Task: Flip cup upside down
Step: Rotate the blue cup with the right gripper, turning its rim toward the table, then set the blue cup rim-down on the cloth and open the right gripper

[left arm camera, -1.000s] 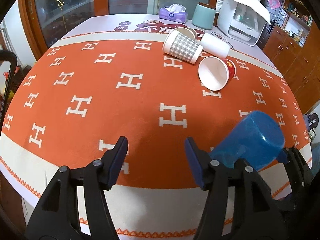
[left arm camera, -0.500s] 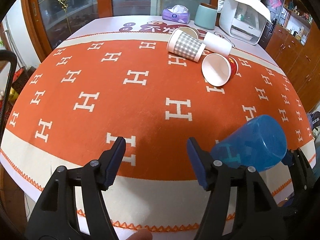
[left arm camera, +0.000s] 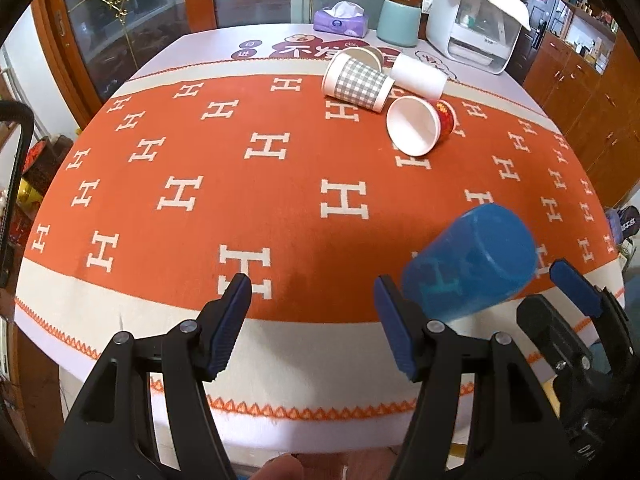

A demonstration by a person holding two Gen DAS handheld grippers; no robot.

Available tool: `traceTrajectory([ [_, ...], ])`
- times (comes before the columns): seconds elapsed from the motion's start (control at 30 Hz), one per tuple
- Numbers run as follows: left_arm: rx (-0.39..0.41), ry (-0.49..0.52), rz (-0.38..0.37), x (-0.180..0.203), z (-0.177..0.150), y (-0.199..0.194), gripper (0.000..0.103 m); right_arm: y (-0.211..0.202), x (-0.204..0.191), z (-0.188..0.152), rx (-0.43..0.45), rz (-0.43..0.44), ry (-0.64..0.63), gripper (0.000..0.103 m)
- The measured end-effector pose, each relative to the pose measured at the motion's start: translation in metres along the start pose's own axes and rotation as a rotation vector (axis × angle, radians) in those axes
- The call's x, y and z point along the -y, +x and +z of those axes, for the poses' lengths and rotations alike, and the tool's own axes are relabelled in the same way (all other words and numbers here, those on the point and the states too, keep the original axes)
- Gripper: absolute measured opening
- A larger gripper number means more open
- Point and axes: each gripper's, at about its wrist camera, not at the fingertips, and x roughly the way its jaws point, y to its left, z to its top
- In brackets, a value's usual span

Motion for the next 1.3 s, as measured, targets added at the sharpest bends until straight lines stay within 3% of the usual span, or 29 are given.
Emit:
traceTrajectory([
  [0.27, -0.016, 0.004, -0.011, 0.010, 0.005, -0.039, 0.061, -0.048, 0.000, 0.037, -0.058, -0.021, 0.098, 0.075],
  [0.67, 0.023, -0.004, -0.029, 0.038, 0.031, -0.108, 0.061, -0.108, -0.013, 0.103, -0.103, -0.071, 0.131, 0.076],
  [0.83, 0.043, 0.011, 0.006, 0.046, 0.036, -0.125, 0.061, -0.117, -0.022, 0.113, -0.109, -0.091, 0.113, 0.078],
  [1.3, 0.060, 0.009, 0.014, 0.052, 0.043, -0.135, 0.061, -0.115, -0.024, 0.122, -0.126, -0.145, 0.088, 0.082],
])
